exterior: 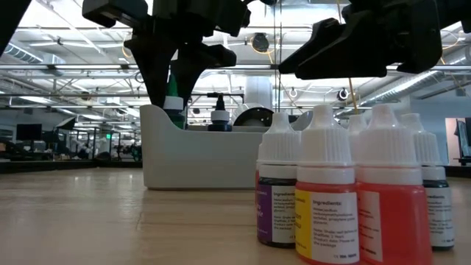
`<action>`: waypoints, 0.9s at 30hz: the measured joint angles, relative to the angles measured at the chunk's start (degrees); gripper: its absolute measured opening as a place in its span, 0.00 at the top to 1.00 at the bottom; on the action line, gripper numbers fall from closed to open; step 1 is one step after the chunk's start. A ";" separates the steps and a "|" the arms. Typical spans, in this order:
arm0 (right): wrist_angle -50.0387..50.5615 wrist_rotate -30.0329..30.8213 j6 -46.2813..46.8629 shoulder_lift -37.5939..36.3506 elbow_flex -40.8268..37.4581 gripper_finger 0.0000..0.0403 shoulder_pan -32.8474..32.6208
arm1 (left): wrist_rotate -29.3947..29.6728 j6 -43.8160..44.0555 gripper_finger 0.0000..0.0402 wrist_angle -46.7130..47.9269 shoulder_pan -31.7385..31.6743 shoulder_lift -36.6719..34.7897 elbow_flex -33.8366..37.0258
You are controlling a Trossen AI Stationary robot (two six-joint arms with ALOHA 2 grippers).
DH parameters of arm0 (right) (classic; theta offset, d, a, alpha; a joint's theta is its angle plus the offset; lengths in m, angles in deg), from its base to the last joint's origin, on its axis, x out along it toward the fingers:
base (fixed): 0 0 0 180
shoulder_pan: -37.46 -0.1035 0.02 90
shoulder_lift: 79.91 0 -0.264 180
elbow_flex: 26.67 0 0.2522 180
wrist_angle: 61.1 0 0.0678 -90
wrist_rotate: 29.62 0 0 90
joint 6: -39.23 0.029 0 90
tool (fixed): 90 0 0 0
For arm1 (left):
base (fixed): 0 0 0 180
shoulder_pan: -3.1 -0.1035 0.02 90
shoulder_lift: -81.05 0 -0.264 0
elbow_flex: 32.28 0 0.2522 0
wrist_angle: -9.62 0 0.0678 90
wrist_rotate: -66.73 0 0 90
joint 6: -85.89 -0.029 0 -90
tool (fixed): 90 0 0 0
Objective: Pick & Place food coloring
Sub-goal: Adjust the large green food coloring bottle on the gray bin
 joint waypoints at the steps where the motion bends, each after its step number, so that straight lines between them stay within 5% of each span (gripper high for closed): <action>1: 0.03 -0.01 0.08 0.00 0.00 0.33 0.00 | -0.05 0.13 0.69 -0.22 -0.02 0.00 0.15; 11: 0.11 -1.46 1.54 0.00 0.02 0.33 0.00 | 0.18 2.73 0.69 -0.26 -0.04 -0.24 3.83; 19: -0.28 -1.53 1.52 0.00 0.02 0.33 0.00 | 4.37 4.33 0.39 -0.04 0.20 0.02 4.24; 27: -0.95 -1.53 1.35 0.00 0.02 0.33 -0.02 | 4.18 3.94 0.37 0.04 0.38 -0.11 4.20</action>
